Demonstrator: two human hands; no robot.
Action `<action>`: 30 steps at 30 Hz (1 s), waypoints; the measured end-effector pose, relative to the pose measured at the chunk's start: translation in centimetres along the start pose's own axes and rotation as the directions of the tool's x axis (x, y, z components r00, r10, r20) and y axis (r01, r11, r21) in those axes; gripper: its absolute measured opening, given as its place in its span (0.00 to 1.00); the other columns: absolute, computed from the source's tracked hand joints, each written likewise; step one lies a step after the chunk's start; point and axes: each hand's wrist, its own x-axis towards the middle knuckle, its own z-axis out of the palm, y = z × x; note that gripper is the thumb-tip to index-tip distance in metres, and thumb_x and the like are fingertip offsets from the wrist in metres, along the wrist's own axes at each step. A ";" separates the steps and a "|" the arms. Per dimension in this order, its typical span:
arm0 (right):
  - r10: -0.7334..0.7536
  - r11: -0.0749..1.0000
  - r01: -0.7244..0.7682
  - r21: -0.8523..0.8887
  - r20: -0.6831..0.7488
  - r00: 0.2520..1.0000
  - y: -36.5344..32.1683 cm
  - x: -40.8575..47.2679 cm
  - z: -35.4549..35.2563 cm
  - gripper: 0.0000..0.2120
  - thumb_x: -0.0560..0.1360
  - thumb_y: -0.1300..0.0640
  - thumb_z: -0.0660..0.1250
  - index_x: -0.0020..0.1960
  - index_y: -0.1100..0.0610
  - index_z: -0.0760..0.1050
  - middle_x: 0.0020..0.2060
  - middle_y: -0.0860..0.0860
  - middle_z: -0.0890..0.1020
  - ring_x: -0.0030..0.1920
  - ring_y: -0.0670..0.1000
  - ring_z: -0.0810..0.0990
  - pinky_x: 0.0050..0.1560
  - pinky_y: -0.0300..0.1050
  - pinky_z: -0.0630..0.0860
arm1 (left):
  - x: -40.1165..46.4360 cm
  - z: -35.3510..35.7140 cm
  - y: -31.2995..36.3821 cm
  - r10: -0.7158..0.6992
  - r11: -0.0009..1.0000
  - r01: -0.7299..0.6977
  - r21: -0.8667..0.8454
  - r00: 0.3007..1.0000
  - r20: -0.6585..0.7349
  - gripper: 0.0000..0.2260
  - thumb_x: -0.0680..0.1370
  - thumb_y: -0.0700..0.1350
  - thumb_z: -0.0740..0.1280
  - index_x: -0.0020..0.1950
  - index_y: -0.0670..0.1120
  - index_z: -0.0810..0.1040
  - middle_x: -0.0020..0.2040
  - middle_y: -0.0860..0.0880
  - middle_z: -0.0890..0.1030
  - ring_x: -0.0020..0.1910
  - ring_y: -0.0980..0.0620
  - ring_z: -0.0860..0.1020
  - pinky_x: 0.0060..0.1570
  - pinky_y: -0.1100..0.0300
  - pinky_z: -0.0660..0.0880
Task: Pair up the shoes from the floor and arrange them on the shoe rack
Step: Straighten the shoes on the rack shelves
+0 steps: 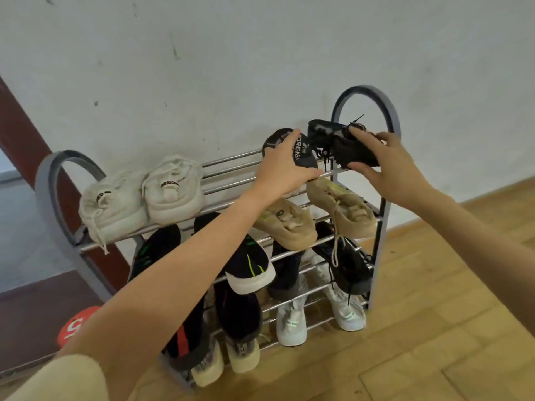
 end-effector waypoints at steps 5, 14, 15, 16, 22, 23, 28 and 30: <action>-0.036 0.998 0.037 0.042 -0.012 0.999 0.7 0.8 0.3 0.20 0.79 0.58 0.64 0.70 0.56 0.69 0.66 0.61 0.69 0.63 0.61 0.72 0.65 0.49 0.68 | 0.1 3.0 0.7 0.028 0.999 -0.033 -0.016 0.972 -0.234 0.34 0.67 0.57 0.73 0.70 0.50 0.68 0.62 0.46 0.77 0.60 0.47 0.76 0.54 0.56 0.75; -0.060 0.998 0.061 -0.017 0.024 0.998 2.0 2.0 0.4 0.20 0.79 0.54 0.63 0.71 0.52 0.67 0.70 0.59 0.66 0.62 0.61 0.75 0.61 0.56 0.75 | 1.5 4.7 2.1 0.046 0.999 -0.045 0.010 0.950 -0.310 0.35 0.66 0.61 0.72 0.68 0.47 0.71 0.59 0.47 0.80 0.59 0.47 0.77 0.56 0.50 0.76; -0.050 0.998 0.051 -0.023 0.021 0.999 1.9 1.9 0.4 0.20 0.79 0.54 0.63 0.71 0.52 0.66 0.70 0.58 0.65 0.62 0.61 0.74 0.61 0.57 0.75 | 1.4 4.6 2.1 0.046 0.999 -0.046 0.009 0.952 -0.303 0.35 0.66 0.61 0.72 0.69 0.47 0.70 0.60 0.47 0.80 0.60 0.48 0.76 0.57 0.51 0.76; -0.040 0.999 0.040 -0.026 0.012 0.999 1.7 1.8 0.6 0.21 0.80 0.54 0.63 0.72 0.51 0.66 0.71 0.59 0.64 0.64 0.61 0.73 0.62 0.57 0.74 | 1.3 4.4 2.0 0.046 0.999 -0.046 0.004 0.957 -0.288 0.36 0.66 0.61 0.72 0.70 0.47 0.70 0.61 0.48 0.79 0.61 0.48 0.76 0.58 0.52 0.75; 0.037 0.998 -0.051 -0.034 -0.340 0.940 0.8 -3.0 3.0 0.26 0.78 0.60 0.62 0.74 0.60 0.60 0.70 0.65 0.64 0.69 0.62 0.66 0.69 0.54 0.65 | -4.6 4.3 0.7 0.183 0.983 -0.171 0.066 0.891 -0.415 0.27 0.73 0.48 0.69 0.70 0.44 0.67 0.64 0.45 0.72 0.62 0.50 0.71 0.59 0.63 0.69; 0.044 0.999 -0.050 -0.006 -0.391 0.919 1.1 -4.4 3.6 0.24 0.77 0.61 0.62 0.71 0.63 0.62 0.66 0.64 0.67 0.65 0.61 0.68 0.67 0.54 0.68 | -6.2 4.8 0.3 0.262 0.964 -0.210 0.161 0.840 -0.475 0.21 0.73 0.47 0.68 0.65 0.44 0.71 0.59 0.45 0.74 0.57 0.50 0.73 0.55 0.60 0.72; 0.093 0.994 -0.096 -0.044 -0.064 0.994 3.0 -8.8 5.7 0.26 0.77 0.50 0.63 0.71 0.58 0.62 0.63 0.62 0.67 0.59 0.61 0.71 0.59 0.59 0.74 | -10.3 8.0 -1.0 0.165 0.909 -0.091 0.407 0.975 -0.149 0.17 0.73 0.49 0.66 0.59 0.46 0.71 0.56 0.46 0.73 0.56 0.46 0.72 0.54 0.55 0.70; 0.093 0.995 -0.087 -0.051 0.123 0.988 3.8 -9.2 6.4 0.32 0.76 0.43 0.64 0.75 0.50 0.56 0.69 0.63 0.62 0.65 0.64 0.68 0.63 0.60 0.72 | -9.4 9.0 -1.3 -0.077 0.916 0.093 0.391 0.995 -0.057 0.26 0.73 0.49 0.69 0.67 0.45 0.66 0.64 0.42 0.69 0.63 0.41 0.69 0.59 0.48 0.69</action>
